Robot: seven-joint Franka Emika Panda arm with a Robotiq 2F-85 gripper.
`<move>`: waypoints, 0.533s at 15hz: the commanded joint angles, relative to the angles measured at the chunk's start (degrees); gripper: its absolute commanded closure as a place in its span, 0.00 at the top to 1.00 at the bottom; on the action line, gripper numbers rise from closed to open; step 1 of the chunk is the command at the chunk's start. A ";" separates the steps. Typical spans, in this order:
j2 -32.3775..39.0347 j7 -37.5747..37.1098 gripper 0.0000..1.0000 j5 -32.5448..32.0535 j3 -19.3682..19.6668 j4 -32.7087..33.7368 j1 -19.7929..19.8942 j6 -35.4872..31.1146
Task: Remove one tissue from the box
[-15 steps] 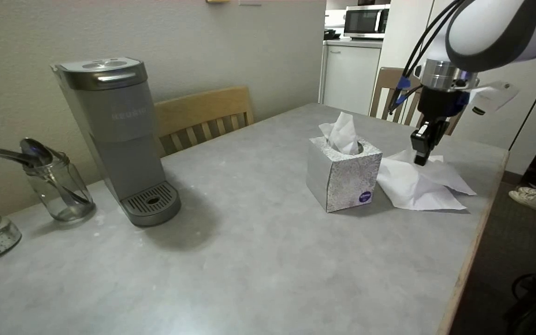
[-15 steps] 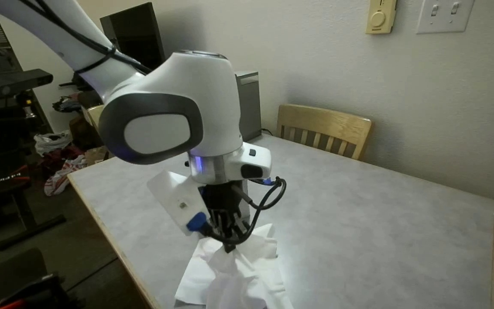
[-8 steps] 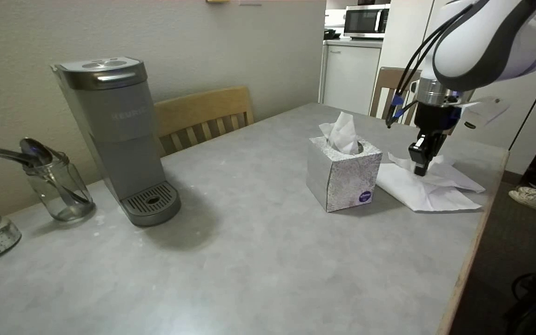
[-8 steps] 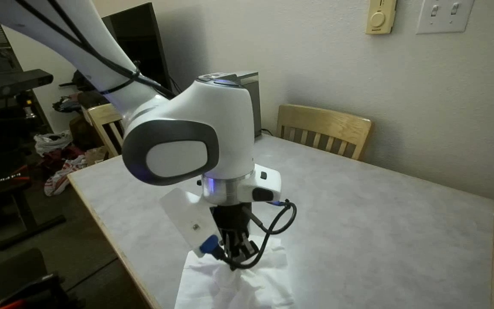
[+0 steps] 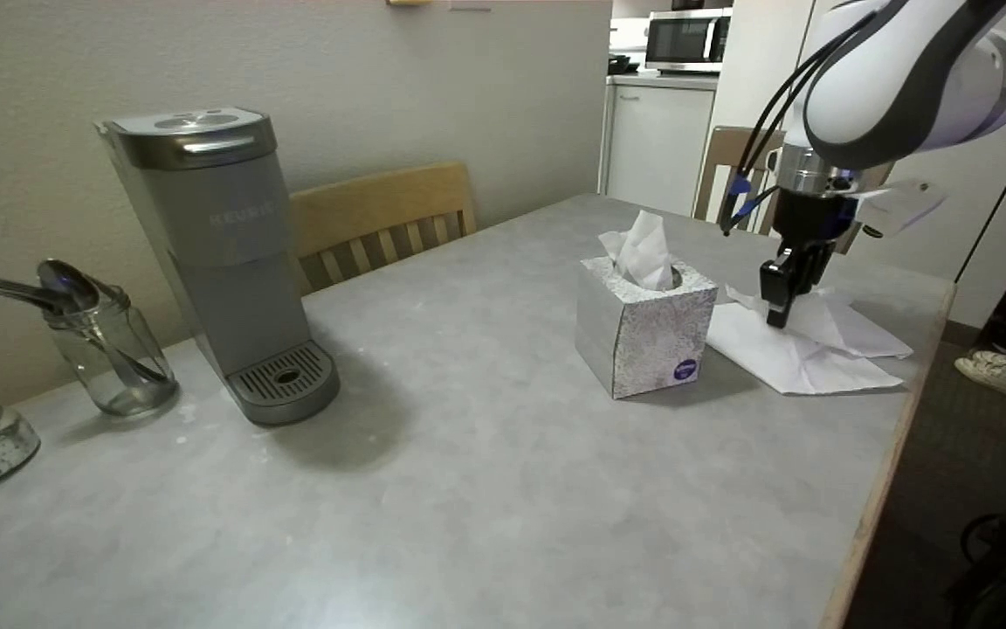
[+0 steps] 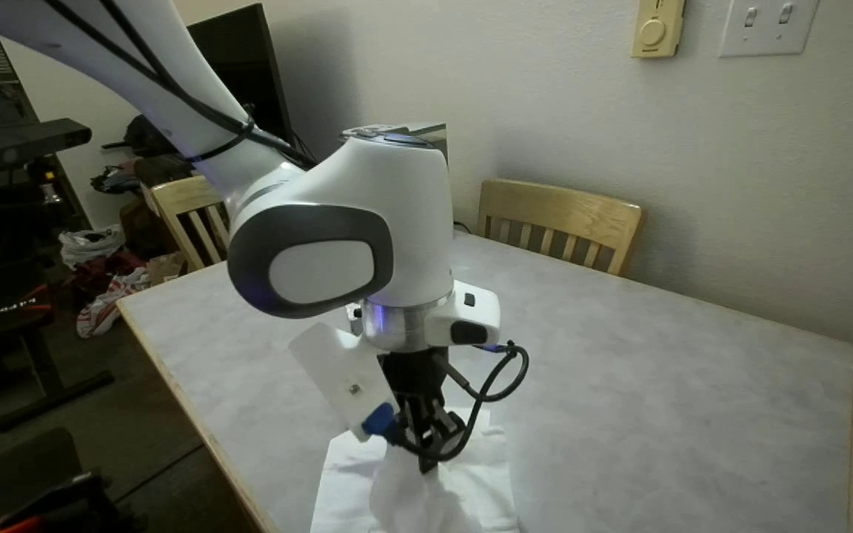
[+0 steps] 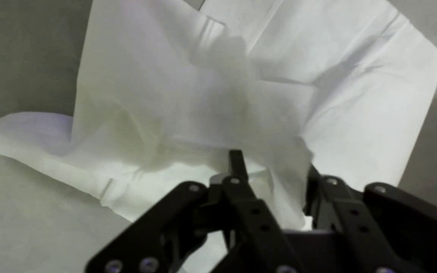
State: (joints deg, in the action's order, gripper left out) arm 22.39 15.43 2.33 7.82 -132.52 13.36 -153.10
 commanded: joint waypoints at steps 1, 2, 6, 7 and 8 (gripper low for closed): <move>-4.23 0.43 0.69 -0.87 -0.29 -1.34 0.84 1.87; -5.87 2.05 0.75 0.80 -1.33 -1.84 1.82 2.69; -12.49 2.53 0.99 1.91 -0.85 -3.65 1.59 5.25; -14.51 1.89 1.00 1.38 -0.40 -3.97 1.11 6.00; -16.76 1.05 1.00 0.51 0.11 -4.02 0.54 7.50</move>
State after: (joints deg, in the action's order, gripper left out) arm 12.88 15.74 2.93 7.65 -133.76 13.84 -149.01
